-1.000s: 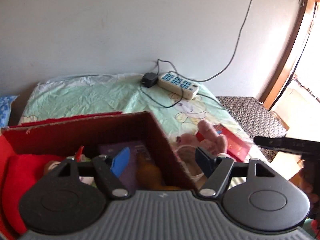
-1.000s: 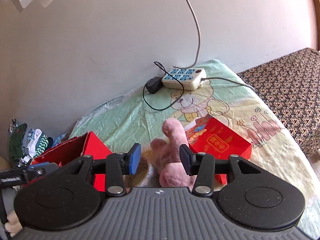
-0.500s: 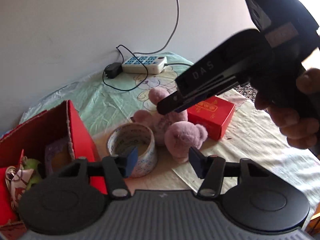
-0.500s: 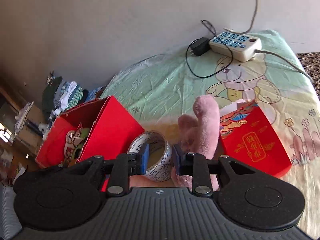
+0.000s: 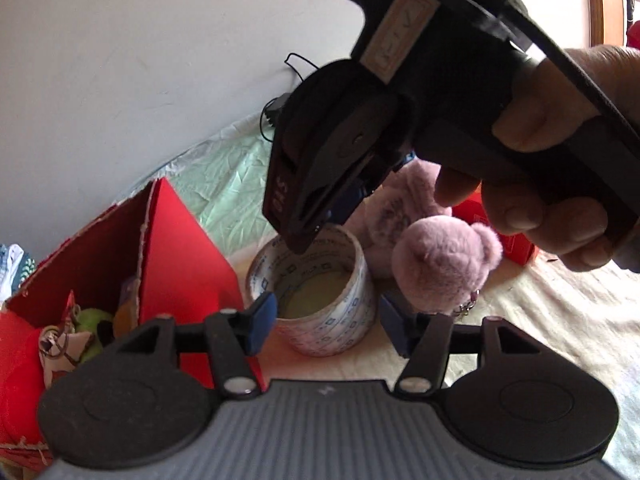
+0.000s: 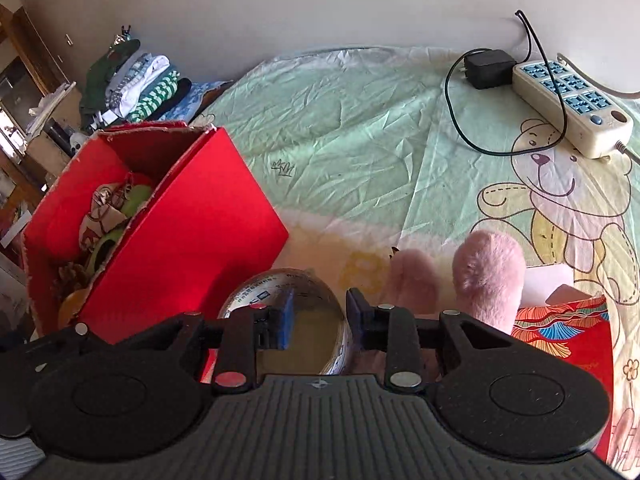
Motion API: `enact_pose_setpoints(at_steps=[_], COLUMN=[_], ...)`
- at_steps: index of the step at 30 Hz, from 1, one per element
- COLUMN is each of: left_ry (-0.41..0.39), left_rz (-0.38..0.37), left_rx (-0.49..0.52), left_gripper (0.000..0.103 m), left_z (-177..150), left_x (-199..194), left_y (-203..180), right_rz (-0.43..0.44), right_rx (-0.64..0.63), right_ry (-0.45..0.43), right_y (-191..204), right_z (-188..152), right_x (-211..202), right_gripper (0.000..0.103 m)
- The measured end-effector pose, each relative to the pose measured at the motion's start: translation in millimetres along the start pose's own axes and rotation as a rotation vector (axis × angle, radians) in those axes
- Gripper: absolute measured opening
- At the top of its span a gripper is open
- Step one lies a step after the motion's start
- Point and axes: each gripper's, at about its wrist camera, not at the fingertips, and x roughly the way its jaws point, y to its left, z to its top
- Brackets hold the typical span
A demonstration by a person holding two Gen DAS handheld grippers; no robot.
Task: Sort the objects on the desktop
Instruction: 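Close the right gripper on the rim of the tape roll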
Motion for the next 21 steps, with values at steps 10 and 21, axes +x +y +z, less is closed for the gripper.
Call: enact_pose_setpoints(at_steps=[10,21], left_ry=[0.112,-0.084], left_rz=[-0.049,-0.024], left_rx=[0.073,0.065], left_gripper=[0.044,0.037], left_z=[1.1,18.2], left_x=[30.7,-40.1], left_y=[-16.0,-7.2], right_rz=[0.033,0.024], right_rx=[-0.005,0.111], right_ry=[0.116,-0.114], right_y=[-3.9,12.9], right_z=[-12.3,-28.1], right_x=[10.0,-64.8], right_gripper=[0.013,0.013])
